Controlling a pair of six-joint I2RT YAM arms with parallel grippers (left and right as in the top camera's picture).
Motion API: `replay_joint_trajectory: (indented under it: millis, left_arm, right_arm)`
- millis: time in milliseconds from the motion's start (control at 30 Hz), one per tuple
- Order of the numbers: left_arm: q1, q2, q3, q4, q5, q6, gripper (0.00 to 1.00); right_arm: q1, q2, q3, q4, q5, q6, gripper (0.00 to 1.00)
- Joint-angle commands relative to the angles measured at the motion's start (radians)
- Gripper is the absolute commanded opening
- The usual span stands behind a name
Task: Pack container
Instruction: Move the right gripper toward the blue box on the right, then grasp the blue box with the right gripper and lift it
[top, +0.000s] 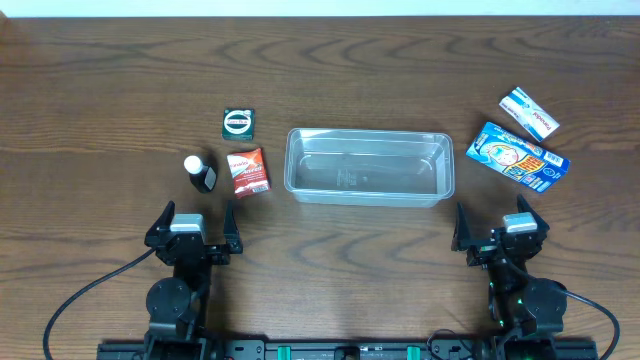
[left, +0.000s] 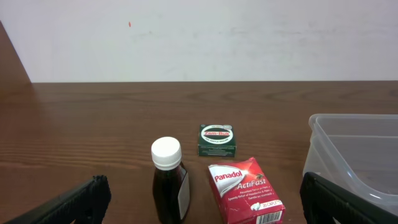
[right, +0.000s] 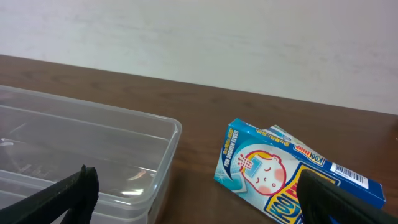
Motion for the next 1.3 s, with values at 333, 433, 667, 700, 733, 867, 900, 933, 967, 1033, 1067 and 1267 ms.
replay_joint_trajectory:
  millis: [333, 433, 667, 700, 733, 867, 900, 933, 967, 1033, 1067, 1267]
  left_arm:
    - [0.006, -0.006, -0.024, -0.032, -0.016, 0.006, 0.98]
    - [0.006, -0.006, -0.024, -0.032, -0.016, 0.006, 0.98]
    - [0.006, -0.006, -0.024, -0.032, -0.016, 0.006, 0.98]
    - [0.006, -0.006, -0.024, -0.032, -0.016, 0.006, 0.98]
    - [0.006, -0.006, -0.024, -0.032, -0.016, 0.006, 0.98]
    - [0.006, -0.006, -0.024, -0.032, -0.016, 0.006, 0.98]
    - [0.006, -0.006, -0.024, -0.032, -0.016, 0.006, 0.98]
    - [0.006, -0.006, -0.024, -0.032, -0.016, 0.006, 0.98]
    - [0.006, -0.006, -0.024, -0.032, -0.016, 0.006, 0.98]
    - [0.006, -0.006, -0.024, -0.032, -0.016, 0.006, 0.98]
    - [0.006, -0.006, -0.024, -0.032, -0.016, 0.006, 0.98]
    - [0.006, -0.006, -0.024, -0.032, -0.016, 0.006, 0.98]
  right_arm:
    - [-0.006, -0.007, -0.004, -0.002, 0.011, -0.015, 0.99]
    - [-0.006, -0.007, -0.004, 0.063, 0.027, -0.044, 0.99]
    - [-0.006, -0.007, -0.004, 0.037, 0.007, -0.035, 0.99]
    - [-0.006, -0.007, -0.004, 0.031, 0.006, -0.035, 0.99]
    - [-0.006, -0.007, -0.004, 0.031, 0.006, -0.035, 0.99]
    - [-0.006, -0.001, 0.065, -0.010, -0.024, -0.034, 0.99]
    - [-0.006, 0.009, 0.094, -0.031, -0.024, -0.034, 0.99]
    - [-0.006, 0.028, 0.130, -0.051, -0.020, -0.033, 0.99]
    - [-0.007, 0.053, 0.164, -0.063, -0.012, -0.031, 0.99]
    - [-0.007, 0.164, 0.268, -0.068, -0.004, -0.028, 0.99]
    - [-0.007, 0.207, 0.305, -0.069, 0.001, -0.020, 0.99]
    - [-0.032, 0.623, 0.655, -0.155, -0.012, 0.051, 0.99]
